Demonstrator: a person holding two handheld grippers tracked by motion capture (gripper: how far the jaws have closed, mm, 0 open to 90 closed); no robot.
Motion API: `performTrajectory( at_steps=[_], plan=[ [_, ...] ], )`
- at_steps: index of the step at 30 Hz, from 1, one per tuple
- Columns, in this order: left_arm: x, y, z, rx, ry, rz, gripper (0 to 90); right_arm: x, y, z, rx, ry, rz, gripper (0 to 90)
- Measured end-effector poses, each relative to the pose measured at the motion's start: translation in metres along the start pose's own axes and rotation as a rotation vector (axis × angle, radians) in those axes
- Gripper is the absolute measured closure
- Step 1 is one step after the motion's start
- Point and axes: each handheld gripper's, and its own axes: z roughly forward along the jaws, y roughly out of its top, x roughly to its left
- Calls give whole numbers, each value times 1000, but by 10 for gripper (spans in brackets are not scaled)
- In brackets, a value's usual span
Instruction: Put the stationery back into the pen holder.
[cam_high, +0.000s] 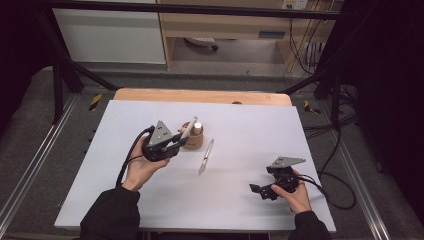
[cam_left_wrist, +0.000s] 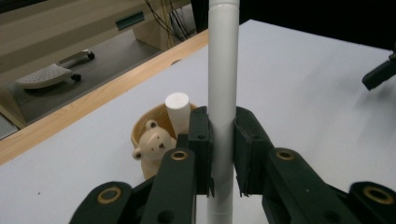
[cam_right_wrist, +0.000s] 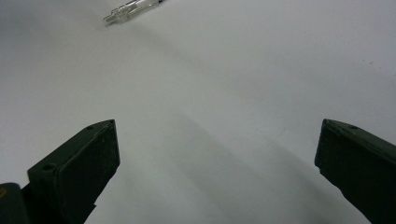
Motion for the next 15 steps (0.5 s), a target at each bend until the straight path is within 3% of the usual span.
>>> performTrajectory(
  at_steps=[6,15],
  plan=[
    [6,16,8,-33,2,-44,782,0,0,-1,-5,8,1,6],
    [13,29,23,-57,11,-71,782,0,0,-2,-5,4,-2,6]
  ],
)
